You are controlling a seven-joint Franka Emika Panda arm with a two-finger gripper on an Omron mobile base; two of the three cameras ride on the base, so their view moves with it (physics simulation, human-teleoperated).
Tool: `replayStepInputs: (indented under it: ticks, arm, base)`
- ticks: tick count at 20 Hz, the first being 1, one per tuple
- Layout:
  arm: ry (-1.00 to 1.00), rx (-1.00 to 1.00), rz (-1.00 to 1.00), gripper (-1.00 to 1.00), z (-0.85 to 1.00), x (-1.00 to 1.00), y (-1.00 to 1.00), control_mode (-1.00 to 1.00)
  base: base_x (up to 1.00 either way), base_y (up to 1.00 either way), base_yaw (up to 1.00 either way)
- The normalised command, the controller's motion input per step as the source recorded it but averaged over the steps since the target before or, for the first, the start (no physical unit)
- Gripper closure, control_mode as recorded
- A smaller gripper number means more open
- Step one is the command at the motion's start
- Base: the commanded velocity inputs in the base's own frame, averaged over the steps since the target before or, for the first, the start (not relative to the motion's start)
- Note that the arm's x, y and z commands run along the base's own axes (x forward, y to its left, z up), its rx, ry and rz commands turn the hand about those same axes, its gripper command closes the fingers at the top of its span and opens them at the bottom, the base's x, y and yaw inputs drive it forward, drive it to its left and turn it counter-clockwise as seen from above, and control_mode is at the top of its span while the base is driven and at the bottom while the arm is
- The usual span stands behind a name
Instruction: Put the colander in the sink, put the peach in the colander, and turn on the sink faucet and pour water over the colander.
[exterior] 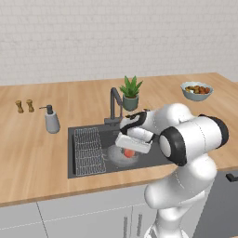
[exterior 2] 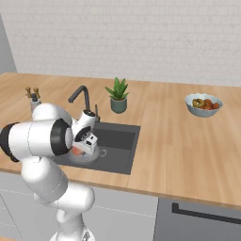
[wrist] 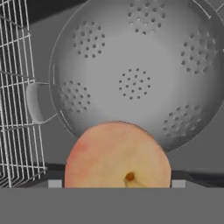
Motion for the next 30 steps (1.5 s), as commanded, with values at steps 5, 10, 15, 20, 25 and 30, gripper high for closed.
replayStepInputs:
  ticks: [5, 10, 15, 20, 25, 30]
  arm:
    - [0.00, 0.00, 0.00, 1.00, -0.35, 0.46, 0.09, -1.00]
    - [0.00, 0.00, 0.00, 1.00, -0.39, 0.18, 0.00, -1.00]
    - [0.00, 0.00, 0.00, 1.00, -0.31, 0.00, 0.00, -1.00]
    - [0.00, 0.00, 0.00, -1.00, -0.13, 0.00, 0.00, -1.00]
    - [0.00, 0.00, 0.00, -1.00, 0.10, 0.00, -0.04, -1.00]
    - [0.00, 0.00, 0.00, -1.00, 0.46, 0.00, -0.03, -1.00]
  base:
    - [0.00, 0.00, 0.00]
    - [0.00, 0.00, 0.00]
    - [0.00, 0.00, 0.00]
    - [0.00, 0.00, 0.00]
    - [0.00, 0.00, 0.00]
    - [0.00, 0.00, 0.00]
